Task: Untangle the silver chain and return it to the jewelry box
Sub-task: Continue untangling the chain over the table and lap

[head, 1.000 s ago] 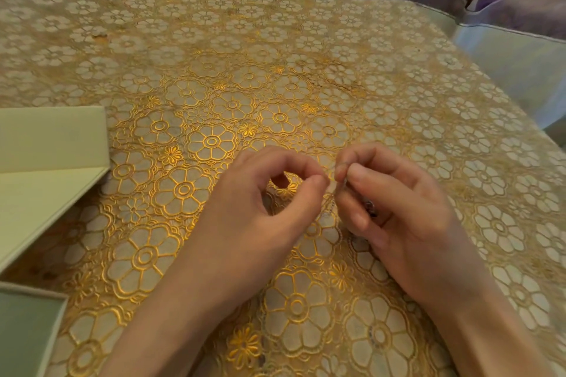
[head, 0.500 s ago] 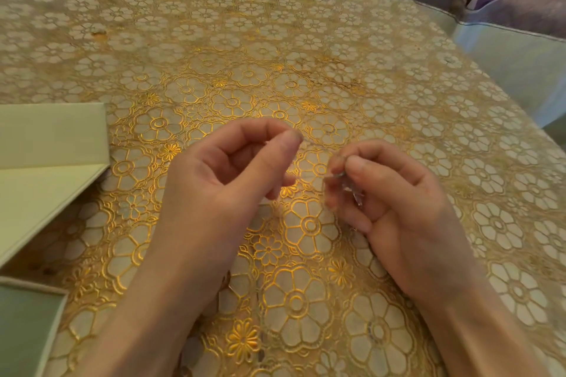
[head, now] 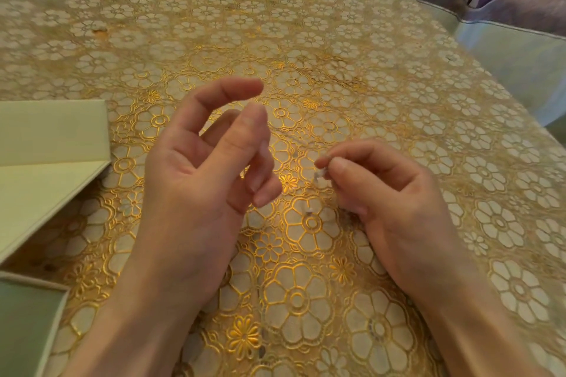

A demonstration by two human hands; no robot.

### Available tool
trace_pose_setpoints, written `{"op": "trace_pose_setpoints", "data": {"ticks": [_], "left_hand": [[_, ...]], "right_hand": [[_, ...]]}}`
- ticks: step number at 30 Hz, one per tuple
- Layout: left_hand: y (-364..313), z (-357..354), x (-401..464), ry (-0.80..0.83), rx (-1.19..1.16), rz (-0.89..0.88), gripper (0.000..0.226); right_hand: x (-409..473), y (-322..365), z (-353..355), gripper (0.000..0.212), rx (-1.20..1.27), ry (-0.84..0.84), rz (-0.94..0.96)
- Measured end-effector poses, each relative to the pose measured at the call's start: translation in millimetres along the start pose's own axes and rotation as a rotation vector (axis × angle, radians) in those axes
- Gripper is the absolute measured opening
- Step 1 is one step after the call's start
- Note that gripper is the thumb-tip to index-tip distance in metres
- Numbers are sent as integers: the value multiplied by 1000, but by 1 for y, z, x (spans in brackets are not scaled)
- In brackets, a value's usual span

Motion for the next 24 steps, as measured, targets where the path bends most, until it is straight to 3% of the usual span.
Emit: {"op": "trace_pose_setpoints", "data": {"ticks": [9,20,24], "left_hand": [[3,-1,-1,26,93,29,13],[-3,-12,-8,-58,929,-255,5],[0,-10,-7,-96,1056,-291,15]], "right_hand": [[-1,2,-2,13,1,-35,-18],[0,-5,12,14,-11,-175,-57],[1,-5,10,12,-36,-169,-60]]}}
Point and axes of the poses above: each hand's wrist, its own x-axis towards the middle knuckle, its own z-axis out of the back of the hand, y = z × x, the point moved 7 cm from there along x, towards the middle knuckle, and after that the axes turned 8 degrees about z, right-handed, at the moved point
